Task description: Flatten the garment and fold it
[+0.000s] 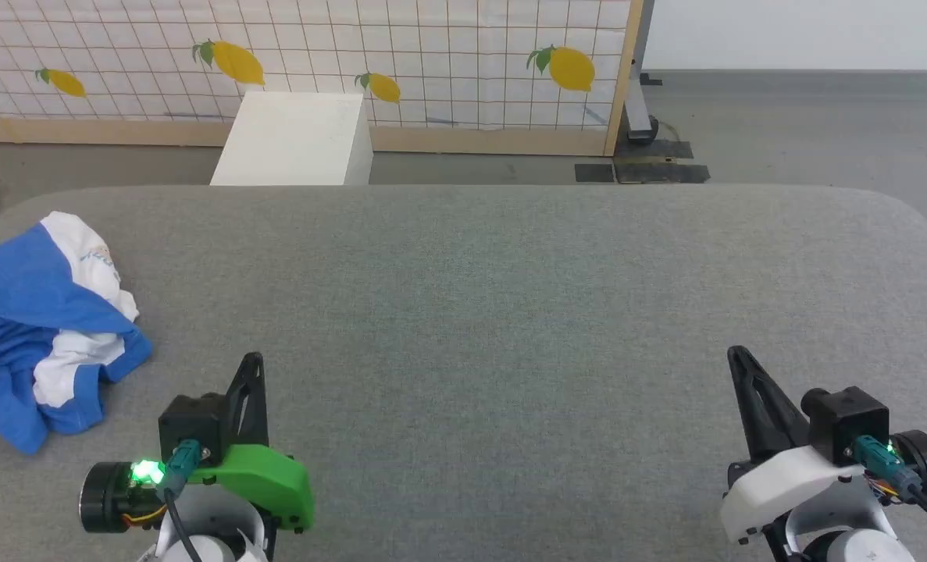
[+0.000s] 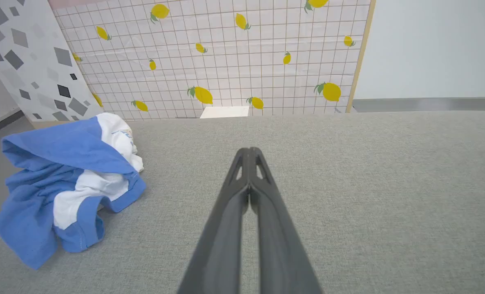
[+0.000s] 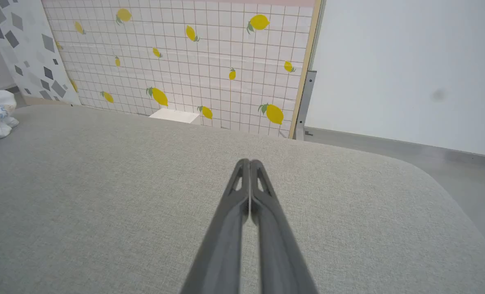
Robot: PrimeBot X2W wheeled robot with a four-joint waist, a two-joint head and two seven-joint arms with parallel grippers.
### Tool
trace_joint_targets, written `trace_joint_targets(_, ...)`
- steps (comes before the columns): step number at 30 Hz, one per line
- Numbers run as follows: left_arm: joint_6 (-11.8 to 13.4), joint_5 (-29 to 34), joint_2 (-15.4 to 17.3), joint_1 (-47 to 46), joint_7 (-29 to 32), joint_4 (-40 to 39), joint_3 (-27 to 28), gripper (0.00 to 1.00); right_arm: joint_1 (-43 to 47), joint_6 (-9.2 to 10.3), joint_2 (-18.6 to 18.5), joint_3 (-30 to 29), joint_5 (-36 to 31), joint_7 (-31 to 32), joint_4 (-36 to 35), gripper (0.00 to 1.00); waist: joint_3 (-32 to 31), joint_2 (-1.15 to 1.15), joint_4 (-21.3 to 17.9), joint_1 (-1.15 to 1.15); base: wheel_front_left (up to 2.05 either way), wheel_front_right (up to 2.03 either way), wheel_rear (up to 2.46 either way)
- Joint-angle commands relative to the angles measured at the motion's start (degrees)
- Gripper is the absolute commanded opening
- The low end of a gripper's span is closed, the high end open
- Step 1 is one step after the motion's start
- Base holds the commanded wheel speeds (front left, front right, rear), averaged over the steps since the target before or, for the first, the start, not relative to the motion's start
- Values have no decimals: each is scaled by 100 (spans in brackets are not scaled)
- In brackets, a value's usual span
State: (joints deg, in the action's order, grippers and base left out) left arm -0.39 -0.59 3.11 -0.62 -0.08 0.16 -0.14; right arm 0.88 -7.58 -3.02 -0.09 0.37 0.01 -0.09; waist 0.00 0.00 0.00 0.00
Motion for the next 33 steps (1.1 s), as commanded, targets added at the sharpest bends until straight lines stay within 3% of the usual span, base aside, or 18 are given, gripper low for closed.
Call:
trace_joint_targets(1,39,59,-24,62,8,-16,14,0,-88,9,14,9,-37,-1,9,0,0,0,0,0,0,0,0)
trace_joint_targets(28,39,59,-24,62,8,-16,14,0,-88,9,14,9,-37,-1,9,0,0,0,0,0,0,0,0)
trace_joint_targets(29,-1,0,0,-1,0,1,0,100,0,0,0,0,0,0,0,100,0,0,0,0,0,0,0)
trace_joint_targets(31,-2,-4,1,-2,-1,2,-10,100,2,0,0,-5,2,-1,0,100,0,0,0,0,0,0,0)
trace_joint_targets(32,-1,-5,1,-2,-2,3,-14,0,3,0,-1,-4,3,-2,0,0,0,0,0,0,0,0,0)
trace_joint_targets(33,1,-11,1,-4,-6,6,-21,100,3,0,-1,-5,6,-5,0,100,0,0,0,0,0,0,0)
